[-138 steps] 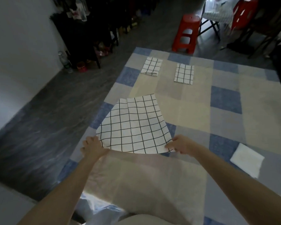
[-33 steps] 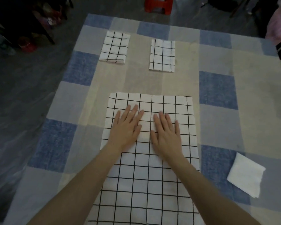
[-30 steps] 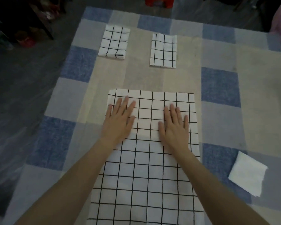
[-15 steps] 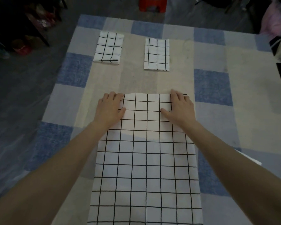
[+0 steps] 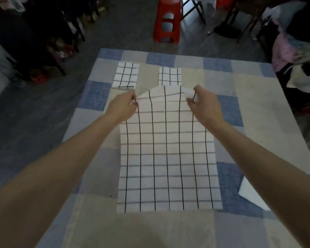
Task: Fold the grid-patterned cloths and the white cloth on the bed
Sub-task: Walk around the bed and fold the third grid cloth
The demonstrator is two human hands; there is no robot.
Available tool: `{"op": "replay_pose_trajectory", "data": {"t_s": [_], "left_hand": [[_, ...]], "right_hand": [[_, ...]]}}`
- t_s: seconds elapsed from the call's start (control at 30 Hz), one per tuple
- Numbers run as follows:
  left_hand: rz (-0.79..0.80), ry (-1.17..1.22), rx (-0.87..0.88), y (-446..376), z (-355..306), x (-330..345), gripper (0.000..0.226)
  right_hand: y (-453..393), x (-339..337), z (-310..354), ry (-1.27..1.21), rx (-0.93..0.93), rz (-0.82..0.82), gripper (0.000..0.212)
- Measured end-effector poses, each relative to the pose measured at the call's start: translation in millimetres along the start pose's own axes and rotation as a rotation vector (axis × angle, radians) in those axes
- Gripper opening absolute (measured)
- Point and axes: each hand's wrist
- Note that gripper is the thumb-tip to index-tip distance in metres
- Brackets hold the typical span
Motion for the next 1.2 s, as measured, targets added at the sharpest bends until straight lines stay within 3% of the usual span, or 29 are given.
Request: {"op": "replay_pose_trajectory", "data": {"t_s": [0.1,0.17,0.3,0.4,0.53,0.67,0.77,0.9,0.97,1.1,1.2], "left_hand": [[-0.274,0.108,0.015,1.6,-16.6,-58.6,0.007],[-0.445,0.124,0.125,20.5,-23.3,-90.9,0.008],[-0.601,0.133,0.415,94.4,-15.1,-112.7,0.027],[-0.452,0.093,0.511,149.6,1.3,-81.8,0.029],[-0.189,0.008,0.592,215.7,19.8,-17.1,0.034],[0.103,-0.064,0.473,274.0,35.2,38.1,0.044],[0.334,-0.107,0.416,305.3,46.1,66.7,0.058],[0.601,-0.073,0.455,333.5,54.8,73.3,0.029],[0.656,-0.028,0.488,341.7,60.0,74.5,0.018],[0.686,0.175,0.359,335.5,61.9,56.8,0.016],[0.705,0.388,0.268,310.7,61.9,35.7,0.020]], "right_hand": [[-3.1,-42.9,36.7,-0.084,-0.095,-0.174,0.020],[12.8,-69.0,58.3,-0.142,-0.140,-0.230,0.017],[85.1,-93.8,67.7,-0.219,-0.320,-0.176,0.025],[150.9,-73.6,32.8,-0.140,-0.374,0.061,0.033],[234.9,-41.4,-3.7,-0.060,-0.300,0.281,0.028],[292.5,-25.9,-24.0,0.039,-0.129,0.482,0.036],[315.1,-31.4,-23.7,0.104,-0.056,0.702,0.010],[331.6,-41.8,-20.1,0.126,0.078,1.022,0.002],[333.3,-48.3,-21.3,0.093,0.172,1.151,0.018],[309.3,-57.5,-14.1,0.076,0.226,1.239,0.019],[263.0,-60.1,-26.8,-0.015,0.312,1.115,0.019]]}}
Point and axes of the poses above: each hand's wrist, its own y-axis away from the middle knuckle, its own x-axis out of the palm, z = x × y, and after that the axes turned 15 degrees about -y, right-handed
